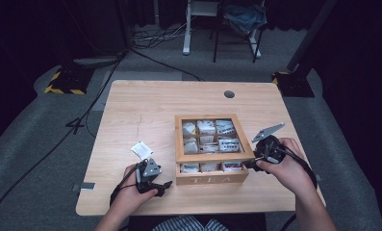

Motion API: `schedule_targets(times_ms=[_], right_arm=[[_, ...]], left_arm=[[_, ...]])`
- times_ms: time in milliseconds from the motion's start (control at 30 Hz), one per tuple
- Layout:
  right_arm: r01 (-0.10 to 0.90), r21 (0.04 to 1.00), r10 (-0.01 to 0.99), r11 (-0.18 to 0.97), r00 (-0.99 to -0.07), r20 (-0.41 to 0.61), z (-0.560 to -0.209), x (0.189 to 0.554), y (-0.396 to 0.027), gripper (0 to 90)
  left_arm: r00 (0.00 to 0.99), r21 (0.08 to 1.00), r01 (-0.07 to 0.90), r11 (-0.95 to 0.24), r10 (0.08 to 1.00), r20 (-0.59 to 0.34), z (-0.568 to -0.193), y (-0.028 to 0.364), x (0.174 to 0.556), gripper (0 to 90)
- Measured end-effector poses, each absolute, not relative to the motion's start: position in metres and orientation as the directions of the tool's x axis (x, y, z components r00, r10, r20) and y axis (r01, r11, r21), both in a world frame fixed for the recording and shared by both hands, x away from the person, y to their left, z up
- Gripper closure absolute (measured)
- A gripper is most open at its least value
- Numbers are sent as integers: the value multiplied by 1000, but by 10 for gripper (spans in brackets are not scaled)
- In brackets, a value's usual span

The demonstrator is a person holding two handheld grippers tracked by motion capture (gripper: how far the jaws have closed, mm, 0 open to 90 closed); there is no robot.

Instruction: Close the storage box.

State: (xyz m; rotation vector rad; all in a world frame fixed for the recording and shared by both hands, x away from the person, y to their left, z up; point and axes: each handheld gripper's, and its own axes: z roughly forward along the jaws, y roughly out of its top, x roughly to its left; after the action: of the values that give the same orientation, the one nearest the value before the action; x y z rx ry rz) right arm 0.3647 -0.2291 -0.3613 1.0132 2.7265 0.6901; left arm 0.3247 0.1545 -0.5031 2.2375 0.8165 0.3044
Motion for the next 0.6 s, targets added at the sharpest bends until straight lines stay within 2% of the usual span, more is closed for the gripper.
schedule_targets(times_ms=[600], right_arm=[[585,351,618,731,-786,23,-376,367,-222,512]], left_arm=[[772,703,465,-539,636,-23,-503,155,325,268]])
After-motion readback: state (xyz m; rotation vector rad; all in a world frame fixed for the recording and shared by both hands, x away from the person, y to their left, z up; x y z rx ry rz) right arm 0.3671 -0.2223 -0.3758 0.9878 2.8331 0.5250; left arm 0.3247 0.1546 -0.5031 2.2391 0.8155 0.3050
